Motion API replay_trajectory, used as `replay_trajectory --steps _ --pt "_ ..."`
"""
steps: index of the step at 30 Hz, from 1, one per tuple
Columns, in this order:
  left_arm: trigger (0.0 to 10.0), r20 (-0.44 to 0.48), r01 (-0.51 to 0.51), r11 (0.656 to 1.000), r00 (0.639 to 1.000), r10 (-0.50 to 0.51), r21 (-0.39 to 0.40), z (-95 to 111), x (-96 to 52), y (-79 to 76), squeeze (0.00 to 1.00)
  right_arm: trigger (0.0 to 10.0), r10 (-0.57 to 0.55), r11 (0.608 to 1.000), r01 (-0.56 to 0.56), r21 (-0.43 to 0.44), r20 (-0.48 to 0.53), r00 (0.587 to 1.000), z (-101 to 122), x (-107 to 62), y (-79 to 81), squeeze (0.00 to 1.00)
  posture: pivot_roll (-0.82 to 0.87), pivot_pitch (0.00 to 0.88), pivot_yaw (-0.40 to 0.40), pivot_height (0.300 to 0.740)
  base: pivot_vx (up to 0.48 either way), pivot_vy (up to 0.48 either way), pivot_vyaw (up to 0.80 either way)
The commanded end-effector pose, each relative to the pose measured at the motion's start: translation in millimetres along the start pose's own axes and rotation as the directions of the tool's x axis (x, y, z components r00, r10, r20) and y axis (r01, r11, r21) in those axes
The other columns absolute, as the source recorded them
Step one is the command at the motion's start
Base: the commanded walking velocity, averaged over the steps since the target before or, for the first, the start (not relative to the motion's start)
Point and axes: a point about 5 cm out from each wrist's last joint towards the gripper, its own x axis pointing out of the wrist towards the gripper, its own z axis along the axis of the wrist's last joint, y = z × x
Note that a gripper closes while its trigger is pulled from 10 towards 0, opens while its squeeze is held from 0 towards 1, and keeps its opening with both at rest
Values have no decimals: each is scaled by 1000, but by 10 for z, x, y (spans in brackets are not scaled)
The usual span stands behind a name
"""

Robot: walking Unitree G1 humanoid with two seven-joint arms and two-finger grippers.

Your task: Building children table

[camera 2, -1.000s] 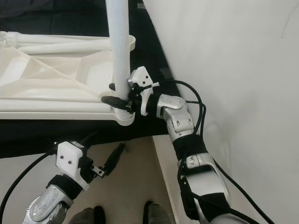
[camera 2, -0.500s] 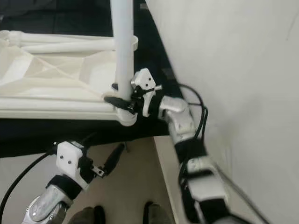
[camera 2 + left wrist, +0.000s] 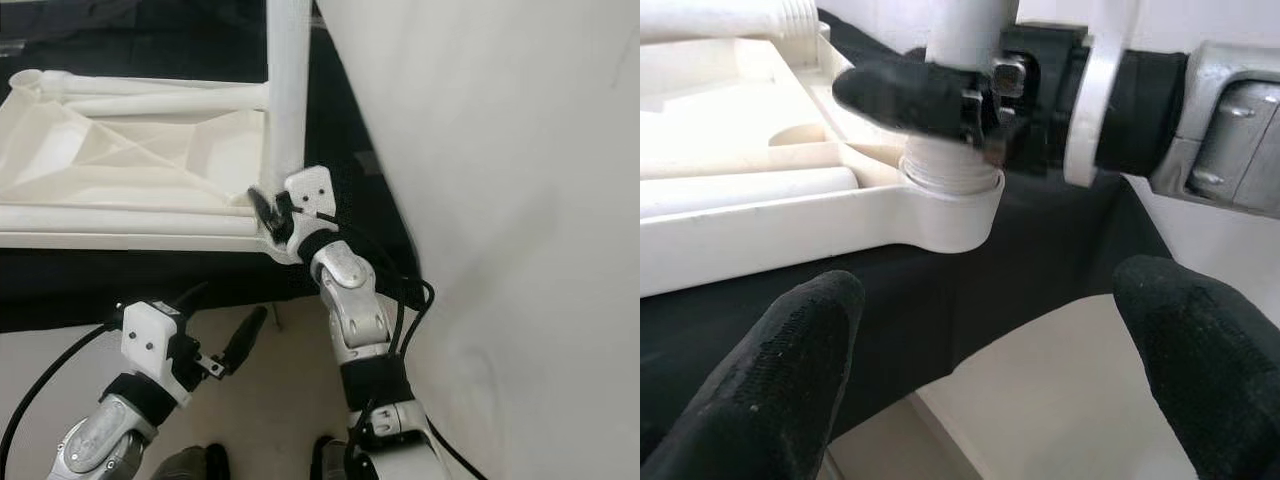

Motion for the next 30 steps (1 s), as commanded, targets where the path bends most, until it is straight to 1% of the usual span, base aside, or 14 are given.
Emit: replay_trajectory --steps 1,3,5,7,10,14,15,17,18,26,27,28,29,30 --pt "10000 -26 2 1000 1000 -3 -10 -40 -18 -11 0 10000 97 995 -98 35 13 995 39 32 65 0 61 242 -51 740 0 0 0" --pt "10000 -26 1 1000 1000 -2 -10 -40 -19 -10 0 10000 141 988 -143 60 30 990 75 36 86 0 61 242 -51 740 0 0 0" --pt "10000 -27 1 1000 1000 -2 -11 -39 -19 -8 0 10000 278 955 -283 84 70 958 186 28 120 0 65 238 -39 740 0 0 0" --pt "10000 -28 3 1000 1000 -3 -11 -39 -20 -8 0 10000 354 932 -358 60 77 932 226 10 113 0 64 237 -35 740 0 0 0" --pt "10000 -32 9 1000 999 -9 -12 -42 -21 -9 0 10000 523 852 -523 -15 49 851 294 -29 3 0 71 235 -34 740 0 0 0" --pt "10000 -34 9 1000 999 -10 -12 -45 -23 -9 0 10000 583 812 -582 -41 31 812 326 -37 -65 0 74 234 -34 740 0 0 0" --pt "10000 -35 9 1000 999 -9 -12 -48 -25 -9 0 10000 632 775 -631 -38 30 775 360 -42 -114 0 75 234 -35 740 0 0 0" --pt "10000 -35 9 1000 999 -9 -12 -48 -25 -9 0 10000 632 775 -631 -38 30 775 360 -42 -114 0 75 234 -35 740 0 0 0" --pt "10000 -35 7 1000 999 -8 -12 -51 -27 -13 0 10000 669 743 -668 -24 33 743 388 -46 -170 0 82 232 -36 740 0 0 0" --pt "10000 -37 3 1000 999 -3 -11 -54 -33 -18 0 10000 696 718 -696 6 37 717 391 -30 -242 0 90 232 -33 740 0 0 0" --pt "10000 -38 2 1000 999 -3 -11 -55 -34 -19 0 6863 705 708 -706 12 39 708 379 -29 -246 0 89 231 -32 740 0 0 0" --pt "10000 -38 2 1000 999 -3 -11 -55 -34 -19 0 6863 705 708 -706 12 39 708 379 -29 -246 0 89 231 -32 740 0 0 0" --pt "10000 -39 3 1000 999 -3 -11 -54 -36 -20 0 0 705 708 -706 20 43 708 365 -15 -255 0 91 234 -31 740 0 0 0" --pt "10000 -39 3 1000 999 -3 -11 -54 -36 -20 0 0 705 708 -706 20 43 708 365 -15 -255 0 91 234 -31 740 0 0 0"
